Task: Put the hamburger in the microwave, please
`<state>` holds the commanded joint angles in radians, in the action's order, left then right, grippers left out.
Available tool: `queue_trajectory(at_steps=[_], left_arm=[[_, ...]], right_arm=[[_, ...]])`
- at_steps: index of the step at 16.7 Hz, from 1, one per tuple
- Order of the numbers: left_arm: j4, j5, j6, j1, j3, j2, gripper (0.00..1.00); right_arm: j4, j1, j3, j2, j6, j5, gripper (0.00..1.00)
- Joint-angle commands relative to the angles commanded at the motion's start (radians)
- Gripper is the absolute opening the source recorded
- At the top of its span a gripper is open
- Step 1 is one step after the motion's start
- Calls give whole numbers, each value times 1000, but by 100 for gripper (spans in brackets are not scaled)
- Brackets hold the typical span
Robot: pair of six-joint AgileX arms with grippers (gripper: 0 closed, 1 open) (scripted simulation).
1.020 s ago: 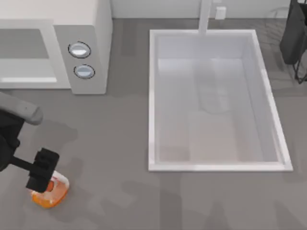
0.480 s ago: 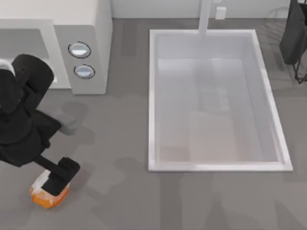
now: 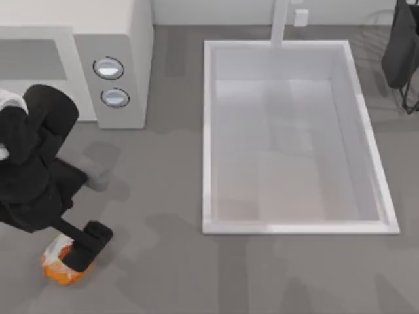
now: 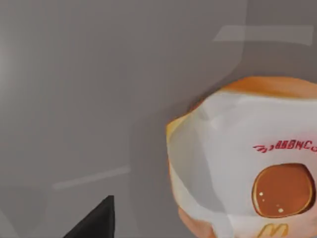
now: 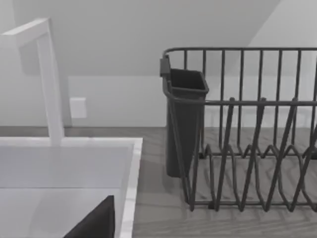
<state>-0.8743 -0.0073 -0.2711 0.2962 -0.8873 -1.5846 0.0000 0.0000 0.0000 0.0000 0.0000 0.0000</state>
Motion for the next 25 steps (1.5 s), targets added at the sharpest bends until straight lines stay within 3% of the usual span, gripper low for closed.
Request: queue_trajectory(at_steps=[6,11,24,25], left_arm=[[259,0,-4,-2,120,-130,100],[284,0,-5,-2,134,-147,100],[284,0,-5,-2,134,-147,2],[284,0,-5,-2,134,-147,0]], right_arm=[[0,0,0,0,0,0,100],[0,0,0,0,0,0,100],[0,0,0,0,0,0,100],[0,0,0,0,0,0,100]])
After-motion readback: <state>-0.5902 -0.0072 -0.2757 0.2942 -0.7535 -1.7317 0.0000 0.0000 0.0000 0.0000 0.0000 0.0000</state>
